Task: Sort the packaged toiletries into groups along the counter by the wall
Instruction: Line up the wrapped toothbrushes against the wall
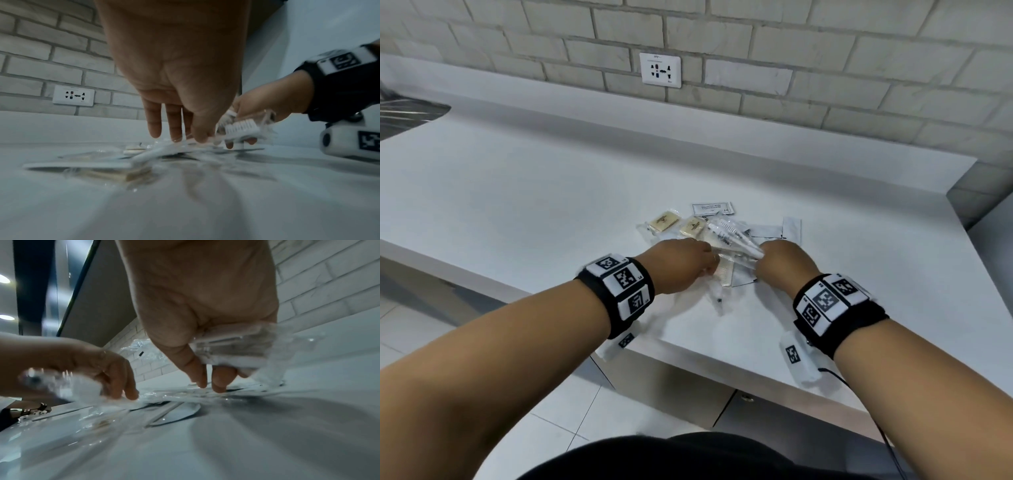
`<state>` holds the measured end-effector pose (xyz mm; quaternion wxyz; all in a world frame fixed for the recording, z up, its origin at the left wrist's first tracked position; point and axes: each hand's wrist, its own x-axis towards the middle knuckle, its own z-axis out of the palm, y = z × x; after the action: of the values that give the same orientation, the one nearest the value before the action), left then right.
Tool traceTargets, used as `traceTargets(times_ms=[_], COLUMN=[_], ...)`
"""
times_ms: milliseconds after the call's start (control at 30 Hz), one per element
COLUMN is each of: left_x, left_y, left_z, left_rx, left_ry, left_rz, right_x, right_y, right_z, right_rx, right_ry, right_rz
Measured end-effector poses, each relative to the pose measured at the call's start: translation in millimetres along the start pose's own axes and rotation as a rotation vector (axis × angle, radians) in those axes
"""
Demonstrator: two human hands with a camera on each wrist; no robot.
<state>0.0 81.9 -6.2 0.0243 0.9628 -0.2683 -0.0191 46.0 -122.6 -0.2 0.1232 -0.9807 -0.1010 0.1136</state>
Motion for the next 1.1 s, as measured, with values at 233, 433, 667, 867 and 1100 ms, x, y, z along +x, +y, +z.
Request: traceTargets(times_ms=[233, 433, 667, 867, 1100], left_x=[9, 25, 36, 52, 84], left_y=[-11, -40, -118, -192, -252], left_z=[-34, -54, -78, -76, -55], left_rx=[-0.457, -0.857, -0.880, -0.726, -0.606], left_ry=[0.215, 0.276, 0.312, 0.206, 0.048], left_rz=[-0.100, -0.187, -0.281, -0.397, -0.469], right_x=[20, 31, 28, 36, 121], right_y=[8, 14, 10, -1, -73], right_z=[12, 4, -56, -98, -55], right_rx=[-0.046, -0.079, -0.006, 0.475, 0.432], right_ry=[-0.056, -0.173, -0.366, -0.349, -0.195], right_rz=[-0.063, -0.026, -0.038, 0.054, 0.169])
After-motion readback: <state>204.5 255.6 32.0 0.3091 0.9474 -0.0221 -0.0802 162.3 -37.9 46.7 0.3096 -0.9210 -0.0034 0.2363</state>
